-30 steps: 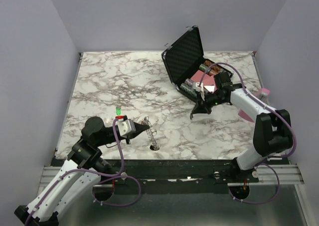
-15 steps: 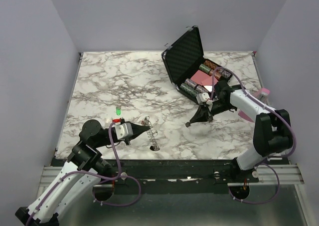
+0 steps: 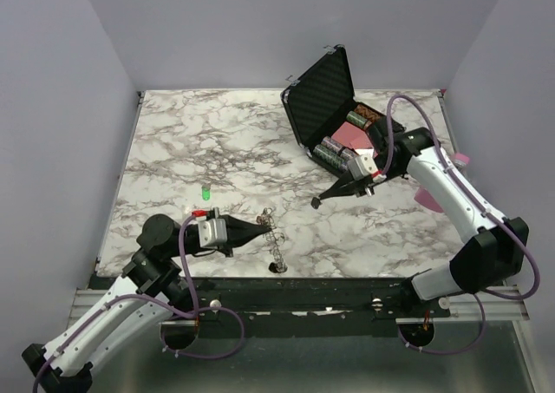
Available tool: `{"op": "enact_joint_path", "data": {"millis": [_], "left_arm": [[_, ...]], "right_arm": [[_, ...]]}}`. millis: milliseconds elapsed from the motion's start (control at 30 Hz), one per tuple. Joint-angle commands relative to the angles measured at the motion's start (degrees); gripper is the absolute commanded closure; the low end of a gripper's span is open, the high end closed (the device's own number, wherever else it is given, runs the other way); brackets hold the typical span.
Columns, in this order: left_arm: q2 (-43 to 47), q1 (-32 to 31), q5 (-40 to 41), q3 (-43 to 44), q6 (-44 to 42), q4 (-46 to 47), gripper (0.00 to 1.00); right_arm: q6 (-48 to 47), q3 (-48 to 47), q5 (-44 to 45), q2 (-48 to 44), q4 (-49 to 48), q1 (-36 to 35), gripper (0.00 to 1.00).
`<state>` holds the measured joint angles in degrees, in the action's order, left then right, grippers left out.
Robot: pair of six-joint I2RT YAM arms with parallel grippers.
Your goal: Put the keys on the keyring
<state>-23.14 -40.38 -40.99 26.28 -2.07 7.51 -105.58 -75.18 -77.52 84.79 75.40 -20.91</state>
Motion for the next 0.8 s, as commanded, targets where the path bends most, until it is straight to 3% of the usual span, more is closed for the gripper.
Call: {"op": "enact_joint_path", "data": {"millis": [0,400,767], "left_arm": [[-2.08,-3.29,6.97,2.72,1.45,5.06,1.00],[-10.34,-11.29,16.03,2.20,-1.88,12.70,1.00],[-14.57,-13.93,20.25,2.46,-4.35,16.57,1.00]], "right_arm": [[10.81,-5.41,-4.13,-2.44,6.08,-0.89,1.00],[31.48,-5.33,-1.50,-8.33,-1.56,-1.95,0.99],[23.23,-1.55,-2.46,-9.38,2.47,-2.21,1.00]]}}
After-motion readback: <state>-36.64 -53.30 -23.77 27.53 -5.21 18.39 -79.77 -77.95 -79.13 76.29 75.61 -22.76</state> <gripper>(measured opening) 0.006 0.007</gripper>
